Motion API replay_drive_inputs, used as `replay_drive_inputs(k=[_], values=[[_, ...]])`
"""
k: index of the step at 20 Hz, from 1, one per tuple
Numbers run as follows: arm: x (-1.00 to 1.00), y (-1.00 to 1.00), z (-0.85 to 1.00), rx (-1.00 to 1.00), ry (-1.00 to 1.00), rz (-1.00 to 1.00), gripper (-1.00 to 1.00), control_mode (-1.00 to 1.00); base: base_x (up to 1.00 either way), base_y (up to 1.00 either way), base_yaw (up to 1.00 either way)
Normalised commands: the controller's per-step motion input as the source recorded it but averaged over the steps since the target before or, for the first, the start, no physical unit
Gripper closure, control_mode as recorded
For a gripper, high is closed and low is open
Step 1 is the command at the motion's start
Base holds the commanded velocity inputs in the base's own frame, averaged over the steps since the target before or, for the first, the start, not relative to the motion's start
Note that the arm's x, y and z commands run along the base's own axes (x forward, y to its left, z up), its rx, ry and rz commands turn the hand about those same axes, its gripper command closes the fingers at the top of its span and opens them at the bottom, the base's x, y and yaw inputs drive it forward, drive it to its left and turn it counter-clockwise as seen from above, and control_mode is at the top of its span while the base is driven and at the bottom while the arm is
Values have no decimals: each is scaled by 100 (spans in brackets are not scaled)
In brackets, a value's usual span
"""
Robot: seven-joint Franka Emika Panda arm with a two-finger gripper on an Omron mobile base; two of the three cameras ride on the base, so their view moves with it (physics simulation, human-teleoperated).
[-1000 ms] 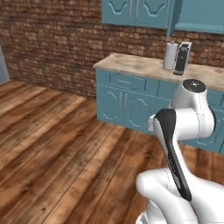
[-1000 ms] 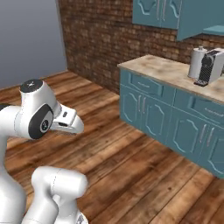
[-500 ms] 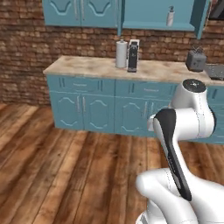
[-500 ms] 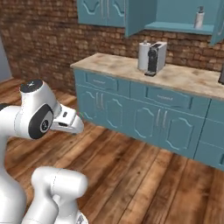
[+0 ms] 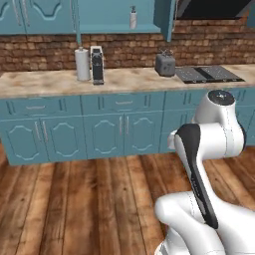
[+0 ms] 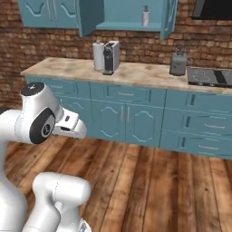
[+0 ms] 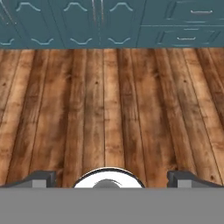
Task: Locate and retrieve the dish brush and soap dispenser from the cabinet. Place them next to the sink.
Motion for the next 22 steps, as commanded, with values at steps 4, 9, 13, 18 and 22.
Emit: replay_drive_inputs(k=[4,9,13,18,22], values=[[0,0,0,0,0,0,-100,100,13,10,-44],[0,0,0,0,0,0,-100,100,55,60,-14],[0,0,0,0,0,0,-100,100,85,49,-4],[0,0,0,0,0,0,-100,100,98,29,-2],[0,0,0,0,0,0,-100,100,100,28,-3]])
